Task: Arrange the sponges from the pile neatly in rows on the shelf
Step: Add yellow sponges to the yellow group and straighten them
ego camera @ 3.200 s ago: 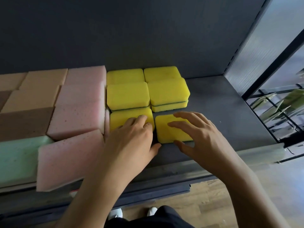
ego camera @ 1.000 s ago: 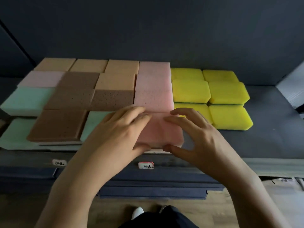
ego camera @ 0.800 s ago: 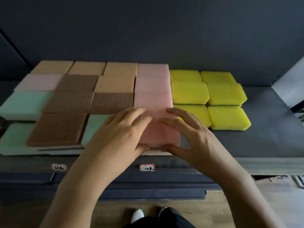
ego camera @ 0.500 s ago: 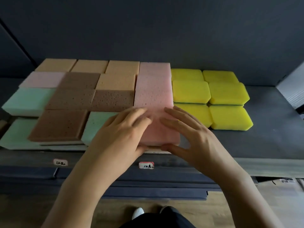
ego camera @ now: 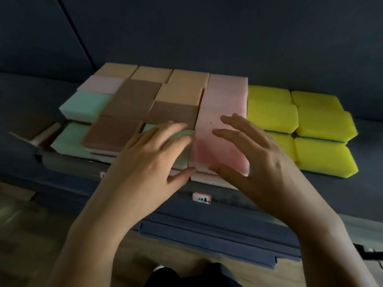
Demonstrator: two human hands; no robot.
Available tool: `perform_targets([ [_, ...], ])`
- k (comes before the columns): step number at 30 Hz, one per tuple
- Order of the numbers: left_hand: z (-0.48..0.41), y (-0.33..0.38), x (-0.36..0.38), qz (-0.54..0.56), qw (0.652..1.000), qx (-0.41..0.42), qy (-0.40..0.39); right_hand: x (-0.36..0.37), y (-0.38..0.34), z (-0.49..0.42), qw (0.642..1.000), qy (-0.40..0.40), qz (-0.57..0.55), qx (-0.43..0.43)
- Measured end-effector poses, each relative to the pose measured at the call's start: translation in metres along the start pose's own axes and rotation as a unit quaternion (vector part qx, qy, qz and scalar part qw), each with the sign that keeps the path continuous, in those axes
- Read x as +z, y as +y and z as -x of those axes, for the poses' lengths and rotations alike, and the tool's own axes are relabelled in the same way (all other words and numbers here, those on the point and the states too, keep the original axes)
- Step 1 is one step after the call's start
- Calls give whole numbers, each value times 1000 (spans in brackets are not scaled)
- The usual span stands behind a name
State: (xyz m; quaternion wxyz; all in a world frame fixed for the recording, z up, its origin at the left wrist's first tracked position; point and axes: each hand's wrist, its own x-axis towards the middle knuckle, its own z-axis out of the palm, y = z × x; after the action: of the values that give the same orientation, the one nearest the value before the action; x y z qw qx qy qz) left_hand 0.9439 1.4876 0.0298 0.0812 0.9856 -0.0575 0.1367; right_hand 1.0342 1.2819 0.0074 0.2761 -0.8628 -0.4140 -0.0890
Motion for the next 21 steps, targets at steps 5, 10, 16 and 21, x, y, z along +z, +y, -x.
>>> perform_targets([
  [5, 32, -38, -19, 0, 997, -29, 66, 25, -38, -31, 997, -26, -23, -67],
  [10, 66, -100, -33, -6, 992, -74, 97, 60, -86, -71, 994, -30, -36, -98],
  [16, 108, -195, -58, -15, 991, -96, 91, 122, -164, -128, 994, -9, -50, -97],
  [21, 133, -280, -73, -1, 991, -114, 67, 173, -223, -174, 995, -26, -29, -90],
])
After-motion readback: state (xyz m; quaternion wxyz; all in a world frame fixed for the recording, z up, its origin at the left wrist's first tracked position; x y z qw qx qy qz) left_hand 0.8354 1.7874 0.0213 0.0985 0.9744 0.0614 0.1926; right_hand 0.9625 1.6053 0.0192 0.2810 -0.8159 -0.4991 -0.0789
